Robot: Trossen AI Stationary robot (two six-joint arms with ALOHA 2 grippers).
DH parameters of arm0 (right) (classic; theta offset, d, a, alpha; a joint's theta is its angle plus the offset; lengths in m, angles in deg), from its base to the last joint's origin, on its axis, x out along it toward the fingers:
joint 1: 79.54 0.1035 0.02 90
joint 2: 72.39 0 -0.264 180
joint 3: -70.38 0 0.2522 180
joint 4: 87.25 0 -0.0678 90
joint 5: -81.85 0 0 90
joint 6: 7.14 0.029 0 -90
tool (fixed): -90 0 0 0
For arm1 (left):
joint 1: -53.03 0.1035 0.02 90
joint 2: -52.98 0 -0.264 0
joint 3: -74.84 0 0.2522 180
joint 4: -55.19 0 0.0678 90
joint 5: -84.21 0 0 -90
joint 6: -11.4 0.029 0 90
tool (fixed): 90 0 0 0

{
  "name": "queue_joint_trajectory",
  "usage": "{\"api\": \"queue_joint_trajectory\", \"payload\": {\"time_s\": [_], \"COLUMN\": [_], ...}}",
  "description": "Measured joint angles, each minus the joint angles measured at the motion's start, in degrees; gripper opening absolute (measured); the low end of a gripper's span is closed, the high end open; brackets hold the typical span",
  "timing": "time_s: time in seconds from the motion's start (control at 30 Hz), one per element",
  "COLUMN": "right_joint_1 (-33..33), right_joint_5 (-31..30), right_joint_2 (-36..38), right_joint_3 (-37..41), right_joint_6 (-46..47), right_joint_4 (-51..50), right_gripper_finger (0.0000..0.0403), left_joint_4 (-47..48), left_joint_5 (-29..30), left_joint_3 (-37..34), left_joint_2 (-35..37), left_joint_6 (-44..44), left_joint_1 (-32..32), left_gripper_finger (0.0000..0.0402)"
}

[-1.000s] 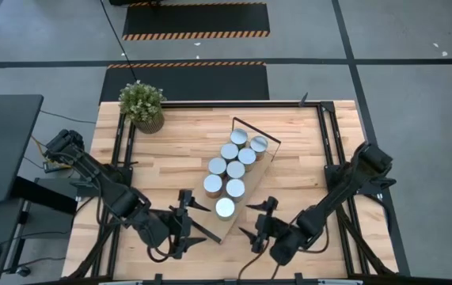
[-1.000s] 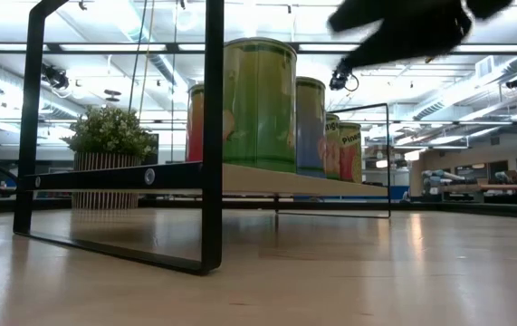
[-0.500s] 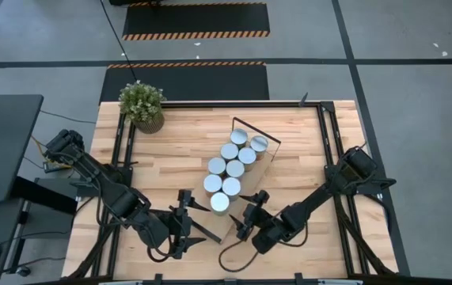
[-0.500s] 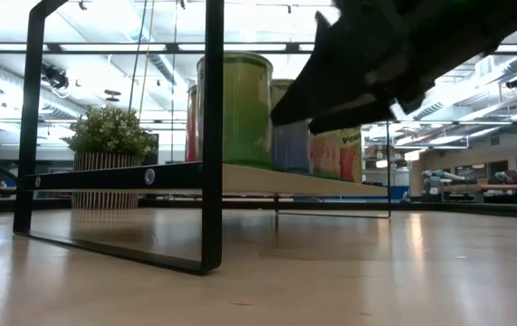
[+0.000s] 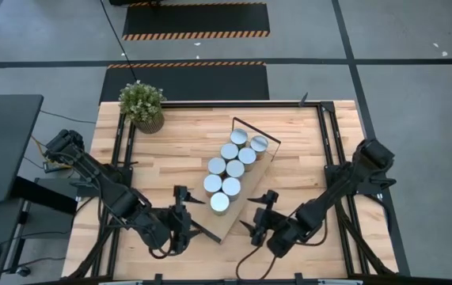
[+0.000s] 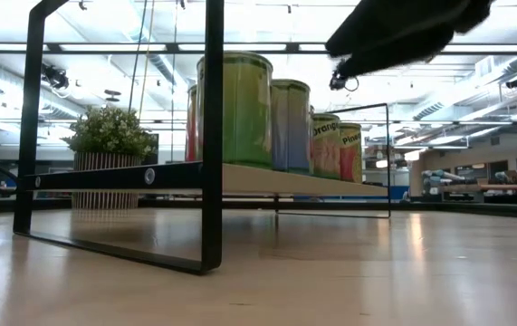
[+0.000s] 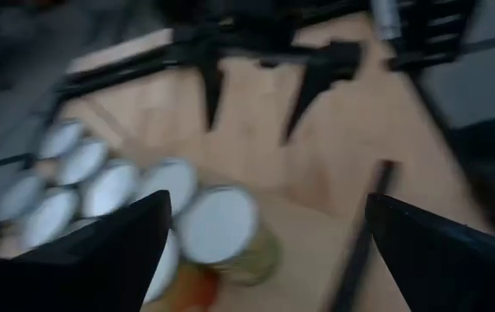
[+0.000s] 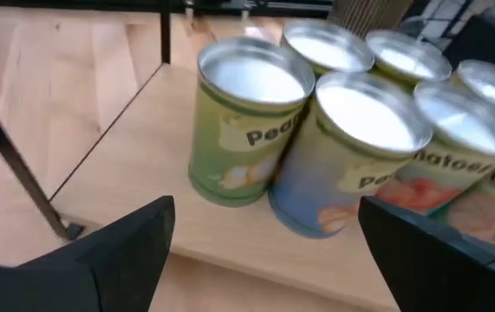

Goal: Pick and place cans onto a shelf
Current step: Adjust the cans on the shelf

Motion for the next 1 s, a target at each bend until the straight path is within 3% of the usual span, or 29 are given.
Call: {"api": "queue_joint_trajectory", "payload": {"time_s": [0.17,0.53,0.8,1.0], "right_joint_1": [-1.3,-0.7,-0.4,-0.4], "right_joint_5": [0.1,-1.7,-2.4,-2.8], "right_joint_2": [4.1,10.0,10.6,10.6], "right_joint_3": [2.6,7.8,7.8,7.8], "right_joint_6": [-3.2,0.3,-0.5,0.0], "right_joint_4": [-0.5,-0.9,-1.1,-4.6], "right_gripper_finger": [0.0373,0.0373,0.0373,0.0373], "left_joint_4": [4.1,19.0,20.0,17.8], "left_joint_5": [4.2,3.8,-15.2,-21.6], "left_joint_3": [0.0,0.0,0.0,0.0], "left_joint_2": [0.0,0.0,-0.8,-3.6], "left_joint_6": [-2.1,-12.2,-12.9,-10.1], "left_joint_1": [4.5,22.2,41.1,47.1], "left_gripper_finger": [0.0392,0.0392,0.0392,0.0392]}}
